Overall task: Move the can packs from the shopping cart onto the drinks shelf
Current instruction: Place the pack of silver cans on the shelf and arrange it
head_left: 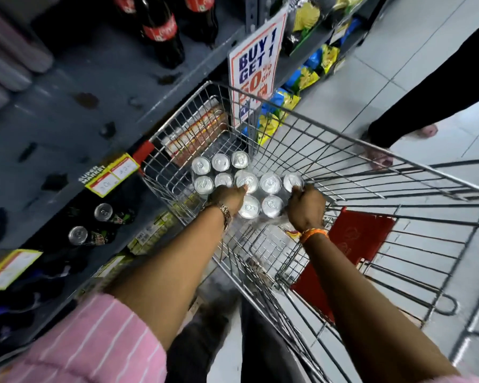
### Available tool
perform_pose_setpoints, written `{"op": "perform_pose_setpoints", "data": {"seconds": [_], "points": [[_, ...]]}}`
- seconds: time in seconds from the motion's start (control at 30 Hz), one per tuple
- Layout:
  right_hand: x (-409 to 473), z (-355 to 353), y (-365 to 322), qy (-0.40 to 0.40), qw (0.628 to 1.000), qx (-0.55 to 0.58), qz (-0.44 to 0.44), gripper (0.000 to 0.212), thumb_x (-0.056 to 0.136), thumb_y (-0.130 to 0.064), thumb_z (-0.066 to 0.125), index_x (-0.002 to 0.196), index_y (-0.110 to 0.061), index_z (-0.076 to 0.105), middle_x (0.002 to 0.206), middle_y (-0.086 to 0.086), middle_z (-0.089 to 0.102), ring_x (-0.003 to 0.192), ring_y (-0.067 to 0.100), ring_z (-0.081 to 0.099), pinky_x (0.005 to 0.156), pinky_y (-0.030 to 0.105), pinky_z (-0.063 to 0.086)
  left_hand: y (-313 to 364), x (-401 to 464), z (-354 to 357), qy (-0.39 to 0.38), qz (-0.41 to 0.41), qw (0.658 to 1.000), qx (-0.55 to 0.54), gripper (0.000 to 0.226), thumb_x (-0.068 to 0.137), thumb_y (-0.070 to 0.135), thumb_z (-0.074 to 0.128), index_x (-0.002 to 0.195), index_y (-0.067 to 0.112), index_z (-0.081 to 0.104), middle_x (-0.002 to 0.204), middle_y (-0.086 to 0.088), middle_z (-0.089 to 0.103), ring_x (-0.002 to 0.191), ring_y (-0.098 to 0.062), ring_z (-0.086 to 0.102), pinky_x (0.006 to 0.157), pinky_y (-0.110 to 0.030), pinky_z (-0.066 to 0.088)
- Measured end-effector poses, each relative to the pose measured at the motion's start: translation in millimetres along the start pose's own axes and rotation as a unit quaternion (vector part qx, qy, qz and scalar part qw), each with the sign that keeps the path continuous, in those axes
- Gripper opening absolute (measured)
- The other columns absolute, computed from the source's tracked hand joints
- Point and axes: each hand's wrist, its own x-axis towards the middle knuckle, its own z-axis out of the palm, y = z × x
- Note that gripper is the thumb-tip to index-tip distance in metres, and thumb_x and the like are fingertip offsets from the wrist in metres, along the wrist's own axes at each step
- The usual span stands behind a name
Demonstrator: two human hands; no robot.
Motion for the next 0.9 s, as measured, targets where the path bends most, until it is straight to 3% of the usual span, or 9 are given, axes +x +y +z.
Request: {"op": "perform_pose_setpoints", "data": {"seconds": [0.07, 0.13, 0.2, 0.3, 0.37, 0.6, 0.7, 0.8, 0.9], "points": [[-12.0, -15.8, -26.9, 0.024, 1.000, -0.001, -0.018, 0.028, 0.095, -0.020, 0.049, 0.095, 0.004, 0.062, 0.102, 0.033, 0.067, 0.097, 0.046, 0.062, 0.069, 0.040, 0.038, 0.0, -14.8, -18.0, 0.031, 0.010, 0.999, -0.016, 0.065, 0.095, 0.058, 0.044, 0.117, 0.001, 0.065, 0.114, -0.023, 0.070, 0.104, -0.035, 0.071, 0.079, -0.041, 0.057], [-22.8, -30.6, -56.4, 0.043, 0.998, -0.002, -0.052, 0.029, 0.095, -0.023, 0.048, 0.095, 0.002, 0.063, 0.101, 0.031, 0.068, 0.096, 0.045, 0.062, 0.069, 0.038, 0.037, -1.2, -33.5, -38.4, 0.050, 0.036, 0.996, -0.058, 0.058, 0.094, 0.058, 0.044, 0.099, 0.005, 0.068, 0.079, -0.016, 0.067, 0.075, -0.029, 0.070, 0.064, -0.035, 0.054], [-32.1, -45.1, -88.5, 0.066, 0.994, 0.007, -0.086, 0.029, 0.094, -0.025, 0.048, 0.091, -0.001, 0.064, 0.098, 0.028, 0.068, 0.094, 0.043, 0.063, 0.069, 0.036, 0.036, -3.9, -53.4, -61.4, 0.090, 0.062, 0.988, -0.105, 0.054, 0.091, 0.060, 0.046, 0.074, 0.011, 0.064, 0.064, -0.008, 0.056, 0.060, -0.024, 0.059, 0.069, -0.036, 0.051], [-47.2, -66.4, -136.3, 0.103, 0.986, 0.012, -0.132, 0.032, 0.093, -0.030, 0.049, 0.088, -0.003, 0.065, 0.094, 0.026, 0.069, 0.091, 0.043, 0.063, 0.066, 0.036, 0.033, -4.2, -88.2, -101.0, 0.153, 0.087, 0.976, -0.126, 0.064, 0.085, 0.064, 0.044, 0.087, 0.006, 0.071, 0.091, -0.027, 0.070, 0.087, -0.040, 0.069, 0.080, -0.049, 0.057], [-59.0, -78.3, -170.5, 0.110, 0.978, 0.020, -0.174, 0.031, 0.094, -0.028, 0.049, 0.090, -0.002, 0.064, 0.094, 0.027, 0.068, 0.091, 0.044, 0.062, 0.065, 0.036, 0.032, -4.3, -110.3, -131.4, 0.210, 0.090, 0.969, -0.099, 0.064, 0.089, 0.061, 0.043, 0.098, 0.005, 0.072, 0.103, -0.025, 0.073, 0.097, -0.041, 0.069, 0.082, -0.043, 0.055], [-85.3, -86.2, -275.8, 0.071, 0.955, 0.022, -0.287, 0.028, 0.089, -0.019, 0.051, 0.085, 0.004, 0.065, 0.093, 0.033, 0.068, 0.090, 0.048, 0.063, 0.071, 0.047, 0.047, -13.2, -152.1, -223.7, 0.281, 0.045, 0.944, -0.168, 0.076, 0.072, 0.076, 0.046, 0.087, 0.007, 0.073, 0.102, -0.015, 0.076, 0.100, -0.035, 0.070, 0.089, -0.039, 0.057], [-94.9, -74.2, -311.7, 0.035, 0.943, 0.009, -0.332, 0.026, 0.088, -0.015, 0.049, 0.082, 0.007, 0.064, 0.095, 0.034, 0.067, 0.091, 0.047, 0.064, 0.073, 0.047, 0.046, -23.0, -156.9, -257.5, 0.310, 0.033, 0.934, -0.175, 0.065, 0.083, 0.067, 0.048, 0.079, 0.005, 0.067, 0.099, -0.013, 0.075, 0.102, -0.035, 0.068, 0.087, -0.036, 0.054], [-103.7, -53.2, -346.7, -0.020, 0.932, 0.017, -0.360, 0.021, 0.086, -0.013, 0.053, 0.084, 0.006, 0.064, 0.097, 0.032, 0.068, 0.096, 0.045, 0.062, 0.075, 0.044, 0.045, -42.8, -147.6, -287.3, 0.337, 0.026, 0.918, -0.206, 0.061, 0.087, 0.062, 0.048, 0.093, 0.005, 0.069, 0.114, -0.017, 0.072, 0.112, -0.036, 0.064, 0.097, -0.042, 0.052], [-107.9, -29.3, -373.5, -0.061, 0.923, 0.047, -0.378, 0.017, 0.085, -0.013, 0.057, 0.093, 0.001, 0.062, 0.102, 0.027, 0.066, 0.103, 0.044, 0.058, 0.080, 0.041, 0.044, -57.0, -133.9, -309.4, 0.344, 0.024, 0.905, -0.249, 0.066, 0.081, 0.065, 0.050, 0.101, 0.005, 0.070, 0.115, -0.018, 0.072, 0.109, -0.036, 0.067, 0.096, -0.045, 0.054]]}}
